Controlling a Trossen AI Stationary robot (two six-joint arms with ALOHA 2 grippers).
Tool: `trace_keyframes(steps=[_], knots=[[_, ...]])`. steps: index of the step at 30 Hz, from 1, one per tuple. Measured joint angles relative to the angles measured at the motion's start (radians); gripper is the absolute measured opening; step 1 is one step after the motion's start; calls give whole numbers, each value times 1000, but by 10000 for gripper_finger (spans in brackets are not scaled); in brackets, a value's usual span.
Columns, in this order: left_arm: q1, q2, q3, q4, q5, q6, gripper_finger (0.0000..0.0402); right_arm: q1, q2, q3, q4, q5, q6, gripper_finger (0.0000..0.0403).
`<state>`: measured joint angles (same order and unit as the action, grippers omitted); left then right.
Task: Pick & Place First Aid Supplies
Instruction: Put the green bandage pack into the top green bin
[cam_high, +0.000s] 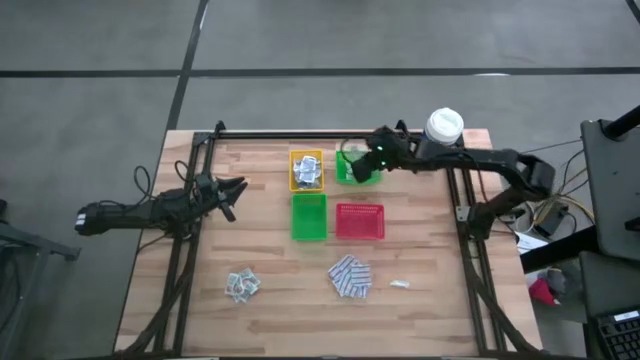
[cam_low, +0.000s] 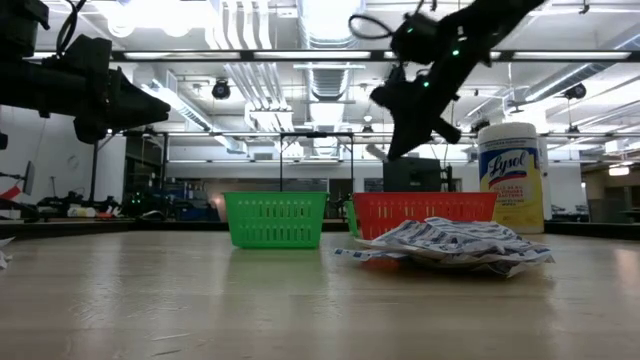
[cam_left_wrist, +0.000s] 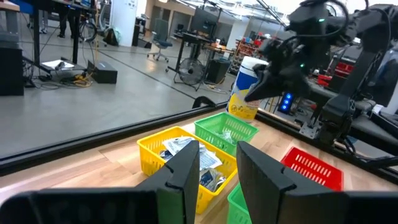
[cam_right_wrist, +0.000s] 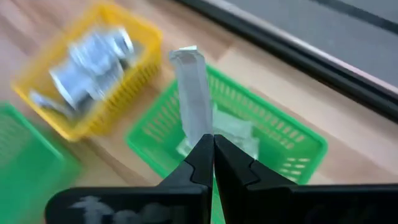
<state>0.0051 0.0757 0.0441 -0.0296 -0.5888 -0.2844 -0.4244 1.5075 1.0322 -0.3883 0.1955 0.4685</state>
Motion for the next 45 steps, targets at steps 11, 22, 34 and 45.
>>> trace_keyframes(steps=[11,22,34,45], knots=[[0,0,0,0,0,-1,108,-43,227,230,-332,-70,-327,8],[0,0,0,0,0,-2,108,-73,356,299,-356,-141,-451,8],[0,0,0,0,0,-2,108,-89,388,294,-368,-117,-463,8],[0,0,0,0,0,-1,108,-111,394,288,-389,-117,-472,35]])
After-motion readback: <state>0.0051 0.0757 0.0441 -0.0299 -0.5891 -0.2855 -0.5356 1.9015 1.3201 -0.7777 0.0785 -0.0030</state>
